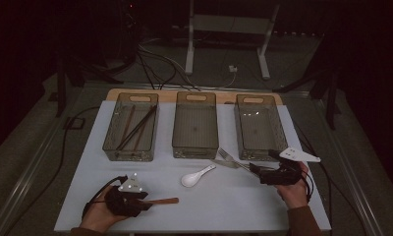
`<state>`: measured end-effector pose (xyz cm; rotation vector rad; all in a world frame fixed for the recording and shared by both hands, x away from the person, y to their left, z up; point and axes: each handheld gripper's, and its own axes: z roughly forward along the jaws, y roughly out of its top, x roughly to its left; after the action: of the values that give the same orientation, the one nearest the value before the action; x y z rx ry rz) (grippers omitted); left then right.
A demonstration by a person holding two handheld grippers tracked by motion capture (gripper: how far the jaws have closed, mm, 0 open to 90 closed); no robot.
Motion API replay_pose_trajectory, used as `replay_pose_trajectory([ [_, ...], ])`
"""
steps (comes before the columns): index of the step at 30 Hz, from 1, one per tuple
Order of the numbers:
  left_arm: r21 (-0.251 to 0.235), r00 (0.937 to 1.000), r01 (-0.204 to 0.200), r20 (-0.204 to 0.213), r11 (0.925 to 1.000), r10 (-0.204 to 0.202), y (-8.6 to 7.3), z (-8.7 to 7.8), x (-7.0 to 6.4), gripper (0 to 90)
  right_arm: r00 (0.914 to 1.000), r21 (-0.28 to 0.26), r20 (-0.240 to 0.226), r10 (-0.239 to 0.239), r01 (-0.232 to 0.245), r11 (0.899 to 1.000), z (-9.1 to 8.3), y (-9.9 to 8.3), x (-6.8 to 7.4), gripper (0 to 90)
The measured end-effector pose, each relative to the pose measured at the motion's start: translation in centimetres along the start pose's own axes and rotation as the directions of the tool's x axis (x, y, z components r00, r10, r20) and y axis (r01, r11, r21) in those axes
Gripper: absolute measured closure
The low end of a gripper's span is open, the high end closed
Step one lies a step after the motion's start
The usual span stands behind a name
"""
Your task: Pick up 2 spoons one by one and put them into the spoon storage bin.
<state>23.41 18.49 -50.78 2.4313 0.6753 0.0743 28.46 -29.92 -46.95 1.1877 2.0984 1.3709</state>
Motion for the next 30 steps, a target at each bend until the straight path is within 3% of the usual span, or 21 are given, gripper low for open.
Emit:
replay_pose_trajectory([
  [8, 0.045, 0.9992, -0.032, -0.021, 0.9985, 0.033, -0.07, -0.05, -0.10, 72.1, 1.0000, 0.000, -0.001, 0.001, -0.001, 1.000, 0.00, -0.02, -0.02, 1.7],
  [10, 0.052, 0.9982, -0.041, -0.042, 0.9978, 0.043, -0.07, -0.09, -0.15, 74.6, 1.0000, -0.002, -0.001, 0.001, -0.001, 1.000, -0.07, -0.01, -0.02, 1.7],
  [12, 0.050, 0.9981, -0.020, -0.057, 0.9985, 0.023, -0.09, -0.11, 0.04, 80.2, 1.0000, -0.003, -0.002, 0.005, -0.005, 1.000, -0.13, -0.02, -0.09, 1.7],
  [16, 0.024, 0.9939, 0.036, -0.105, 0.9990, -0.033, -0.03, -0.01, 0.37, 81.6, 1.0000, -0.001, -0.003, 0.003, -0.003, 1.000, -0.01, -0.03, -0.05, 1.7],
  [18, 0.017, 0.9929, 0.066, -0.100, 0.9977, -0.064, -0.05, 0.00, 0.67, 81.6, 1.0000, 0.001, -0.007, 0.001, -0.001, 1.000, 0.03, -0.01, 0.05, 1.7],
  [24, 0.035, 0.9932, 0.067, -0.097, 0.9971, -0.063, 0.02, 0.09, 0.39, 74.6, 1.0000, -0.002, -0.007, 0.007, -0.007, 1.000, -0.07, -0.06, -0.04, 1.7],
  [26, 0.026, 0.9901, 0.075, -0.121, 0.9968, -0.072, 0.03, 0.14, 0.36, 79.8, 0.9999, -0.004, -0.010, 0.007, -0.007, 1.000, -0.08, -0.06, -0.04, 1.7],
  [30, 0.014, 0.9894, 0.087, -0.118, 0.9961, -0.084, 0.09, 0.10, 0.54, 82.5, 0.9999, -0.001, -0.012, 0.002, -0.002, 1.000, 0.00, -0.04, 0.08, 1.7],
])
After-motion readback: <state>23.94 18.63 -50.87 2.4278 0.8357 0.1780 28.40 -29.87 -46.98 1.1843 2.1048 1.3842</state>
